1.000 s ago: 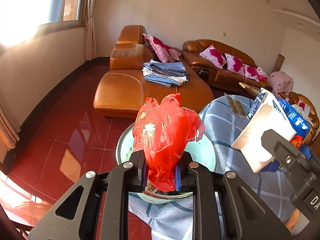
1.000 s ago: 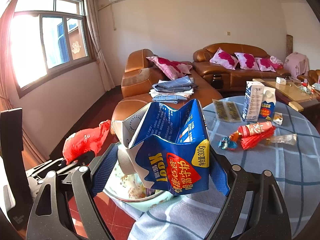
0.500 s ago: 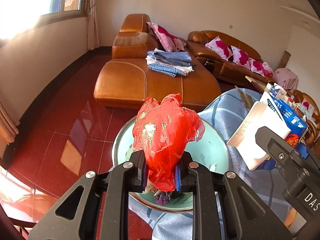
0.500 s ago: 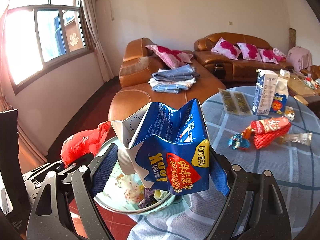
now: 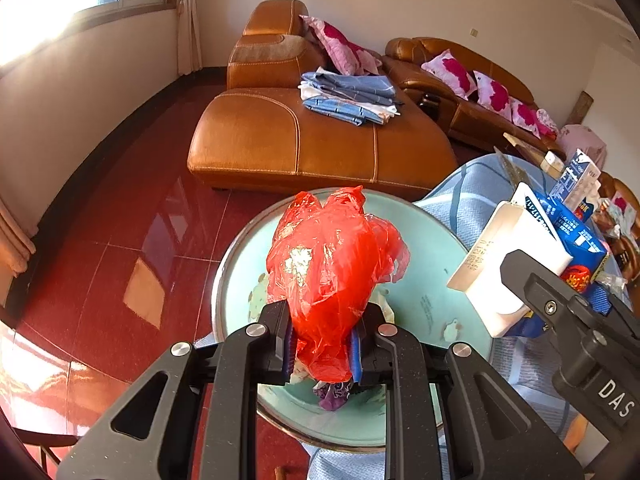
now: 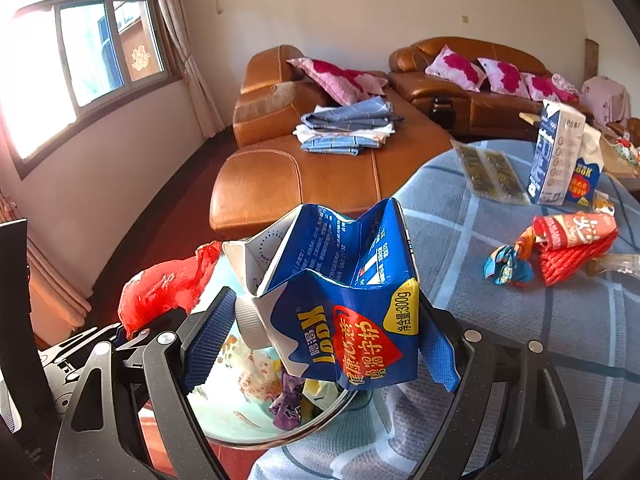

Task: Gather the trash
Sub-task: 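Carry the red bag and blue milk carton over the blue bin with both tools, then open both tools over the blue bin to drop the bag and carton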

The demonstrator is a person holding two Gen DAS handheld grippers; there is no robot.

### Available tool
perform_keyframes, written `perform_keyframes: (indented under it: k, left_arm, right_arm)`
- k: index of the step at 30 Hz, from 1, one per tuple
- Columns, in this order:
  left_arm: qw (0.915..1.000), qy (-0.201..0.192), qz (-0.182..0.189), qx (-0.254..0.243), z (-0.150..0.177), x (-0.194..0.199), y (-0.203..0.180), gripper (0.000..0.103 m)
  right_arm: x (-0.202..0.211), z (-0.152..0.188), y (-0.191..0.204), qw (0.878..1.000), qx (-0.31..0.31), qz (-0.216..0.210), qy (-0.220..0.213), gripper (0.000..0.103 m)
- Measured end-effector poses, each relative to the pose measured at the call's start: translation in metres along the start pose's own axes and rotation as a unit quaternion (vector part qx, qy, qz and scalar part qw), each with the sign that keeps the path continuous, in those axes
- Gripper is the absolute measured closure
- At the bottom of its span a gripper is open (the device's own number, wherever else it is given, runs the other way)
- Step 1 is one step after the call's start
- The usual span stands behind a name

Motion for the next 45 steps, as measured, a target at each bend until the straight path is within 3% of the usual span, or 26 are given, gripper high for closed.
perform_keyframes:
  k: [11, 17, 30, 31, 33, 35, 38, 45]
  left_arm:
    - [0.9999, 0.013, -0.006, 0.003, 0.0, -0.013, 0.003, 0.083]
    - [0.9999, 0.013, -0.009, 0.004, 0.0, -0.013, 0.002, 0.083]
    - [0.9996, 0.017, -0.017, -0.013, 0.008, -0.017, -0.006, 0.08]
    - [0.9995, 0.018, -0.021, -0.018, 0.008, -0.017, -0.008, 0.077]
    - [0.9991, 0.015, -0.03, -0.025, 0.008, -0.016, -0.01, 0.053]
    - [0.9985, 0.006, -0.041, -0.036, 0.007, -0.012, -0.014, 0.045]
    - [0.9969, -0.009, -0.064, -0.045, 0.004, -0.002, -0.017, 0.024]
    - [0.9956, -0.038, -0.066, -0.054, -0.003, 0.021, -0.032, 0.007]
  right_arm:
    - [-0.019, 0.006, 0.001, 0.999, -0.004, -0.024, 0.024, 0.019]
    - [-0.022, 0.007, -0.002, 0.997, -0.032, -0.063, 0.04, 0.019]
    - [0.014, -0.008, -0.026, 0.999, -0.047, -0.022, -0.01, 0.019]
    - [0.016, -0.007, -0.028, 0.999, -0.046, -0.019, -0.011, 0.019]
    - [0.02, -0.006, -0.03, 0.999, -0.045, -0.012, -0.013, 0.019]
    - [0.025, -0.004, -0.034, 0.999, -0.048, -0.006, -0.016, 0.019]
    - [0.033, -0.003, -0.041, 0.998, -0.053, 0.005, -0.022, 0.019]
    - [0.059, 0.0, -0.061, 0.996, -0.065, 0.037, -0.043, 0.019]
Point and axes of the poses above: each gripper's, at about its wrist camera, not at the fingertips, and x roughly against the way its jaws point, y to its left, z to its underside, the point moved 4 cm from there along -x, roughly the way its jaws point, and after that the axes turned 11 degrees about -y, right-handed, at the moved point
